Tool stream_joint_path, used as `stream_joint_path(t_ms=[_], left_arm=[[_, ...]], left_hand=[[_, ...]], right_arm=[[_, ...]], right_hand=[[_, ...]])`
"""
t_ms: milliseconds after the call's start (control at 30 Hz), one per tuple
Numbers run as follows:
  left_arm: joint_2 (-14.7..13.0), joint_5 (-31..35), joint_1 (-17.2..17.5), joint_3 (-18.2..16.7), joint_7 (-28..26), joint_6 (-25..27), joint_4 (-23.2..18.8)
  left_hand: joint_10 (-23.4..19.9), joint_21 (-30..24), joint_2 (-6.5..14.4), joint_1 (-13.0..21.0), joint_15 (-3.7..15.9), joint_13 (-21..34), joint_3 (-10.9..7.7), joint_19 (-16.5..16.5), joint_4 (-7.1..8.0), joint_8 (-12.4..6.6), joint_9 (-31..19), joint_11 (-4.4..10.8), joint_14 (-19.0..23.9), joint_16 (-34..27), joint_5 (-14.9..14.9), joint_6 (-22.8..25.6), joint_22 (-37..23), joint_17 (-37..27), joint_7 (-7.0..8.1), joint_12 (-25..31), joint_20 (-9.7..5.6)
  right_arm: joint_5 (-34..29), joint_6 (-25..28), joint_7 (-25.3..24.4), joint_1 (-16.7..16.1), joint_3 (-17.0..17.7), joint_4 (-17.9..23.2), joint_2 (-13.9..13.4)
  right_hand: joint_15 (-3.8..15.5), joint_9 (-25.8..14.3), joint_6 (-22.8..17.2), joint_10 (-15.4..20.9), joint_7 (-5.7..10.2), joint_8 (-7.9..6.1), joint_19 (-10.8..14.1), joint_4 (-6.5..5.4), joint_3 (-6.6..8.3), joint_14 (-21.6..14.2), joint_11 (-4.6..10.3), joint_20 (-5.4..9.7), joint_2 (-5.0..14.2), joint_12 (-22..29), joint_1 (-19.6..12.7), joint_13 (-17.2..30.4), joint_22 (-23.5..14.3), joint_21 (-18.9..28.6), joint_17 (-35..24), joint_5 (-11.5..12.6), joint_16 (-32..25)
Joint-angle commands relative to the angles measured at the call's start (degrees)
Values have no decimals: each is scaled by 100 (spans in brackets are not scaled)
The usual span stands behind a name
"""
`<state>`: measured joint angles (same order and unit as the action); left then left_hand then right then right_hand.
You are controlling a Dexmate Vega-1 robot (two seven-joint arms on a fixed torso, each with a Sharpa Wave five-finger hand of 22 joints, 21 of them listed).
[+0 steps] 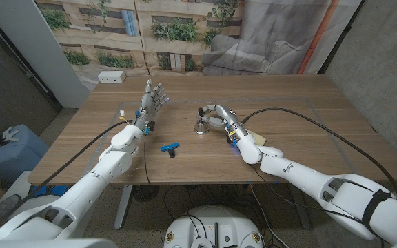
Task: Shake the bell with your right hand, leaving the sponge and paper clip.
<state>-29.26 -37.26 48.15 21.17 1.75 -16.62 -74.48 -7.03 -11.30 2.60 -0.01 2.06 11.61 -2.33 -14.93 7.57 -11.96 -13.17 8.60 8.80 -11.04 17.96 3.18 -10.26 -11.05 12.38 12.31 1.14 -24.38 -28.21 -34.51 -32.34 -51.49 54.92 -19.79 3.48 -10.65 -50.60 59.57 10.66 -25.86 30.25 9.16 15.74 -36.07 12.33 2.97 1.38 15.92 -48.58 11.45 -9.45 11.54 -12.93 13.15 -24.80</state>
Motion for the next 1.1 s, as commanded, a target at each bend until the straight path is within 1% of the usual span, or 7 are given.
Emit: stream_joint_path(t_ms=[33,233,333,400,600,833,1100], left_arm=[[0,0,0,0,1,0,-1],[0,0,-1,0,2,-1,2],[1,0,-2,0,3,-1,3],[1,0,-2,0,3,-2,4],[1,0,-2,0,3,-2,4],[0,0,-1,0,3,-2,3],[0,-1,0,-1,3,-2,2]], left_hand=[[-20,-39,46,17,563,30,-2,-44,38,-32,-25,39,51,-32,40,-3,-32,-27,35,34,8],[-22,-39,46,17,564,30,-2,-42,38,-32,-25,38,54,-33,40,-2,-32,-27,35,35,8],[-13,-39,46,17,566,30,-2,-43,38,-32,-25,45,52,-32,40,-2,-32,-27,35,31,5],[-15,-39,46,16,566,30,-2,-42,38,-32,-25,41,54,-33,40,-2,-32,-27,35,32,6],[-16,-39,46,16,562,30,-2,-43,38,-32,-25,34,53,-33,40,-2,-32,-27,35,32,7],[-22,-39,46,16,562,30,-2,-42,38,-32,-25,34,49,-31,40,-2,-32,-27,35,35,6],[-20,-39,45,16,557,30,-2,-43,38,-31,-25,38,49,-31,40,-5,-32,-27,35,34,4]], right_arm=[[52,-163,-68,69,-41,-172,16],[90,-259,-48,90,-42,-234,8],[120,-278,-51,86,-30,-252,20],[111,-304,-82,93,-32,-280,30],[106,-464,-184,132,-42,-404,72],[123,-606,-327,123,-15,-454,105],[142,-646,-438,65,70,-337,88]], right_hand=[[924,-11,-149,144,-19,-46,73,-36,49,-105,-14,179,68,26,53,14,-26,-30,-8,9,-5],[926,0,-267,320,-29,-51,66,-122,71,-225,-17,209,148,23,166,6,-26,-41,19,10,45],[920,7,-378,430,-37,-58,44,-173,101,-290,-10,246,228,13,236,1,-27,-50,36,12,89],[933,11,-465,513,-30,-69,62,-180,143,-342,-11,268,299,11,236,-1,-27,-45,43,17,112],[961,15,-684,732,-3,-109,129,-80,232,-520,-17,309,390,18,82,-3,-29,-26,6,22,78],[956,14,-786,875,13,-118,146,-52,269,-637,-16,346,441,20,23,-3,-31,-26,-18,6,56],[954,14,-867,973,9,-126,160,-16,291,-696,-18,357,455,16,-46,-2,-33,-24,-37,-14,45]])
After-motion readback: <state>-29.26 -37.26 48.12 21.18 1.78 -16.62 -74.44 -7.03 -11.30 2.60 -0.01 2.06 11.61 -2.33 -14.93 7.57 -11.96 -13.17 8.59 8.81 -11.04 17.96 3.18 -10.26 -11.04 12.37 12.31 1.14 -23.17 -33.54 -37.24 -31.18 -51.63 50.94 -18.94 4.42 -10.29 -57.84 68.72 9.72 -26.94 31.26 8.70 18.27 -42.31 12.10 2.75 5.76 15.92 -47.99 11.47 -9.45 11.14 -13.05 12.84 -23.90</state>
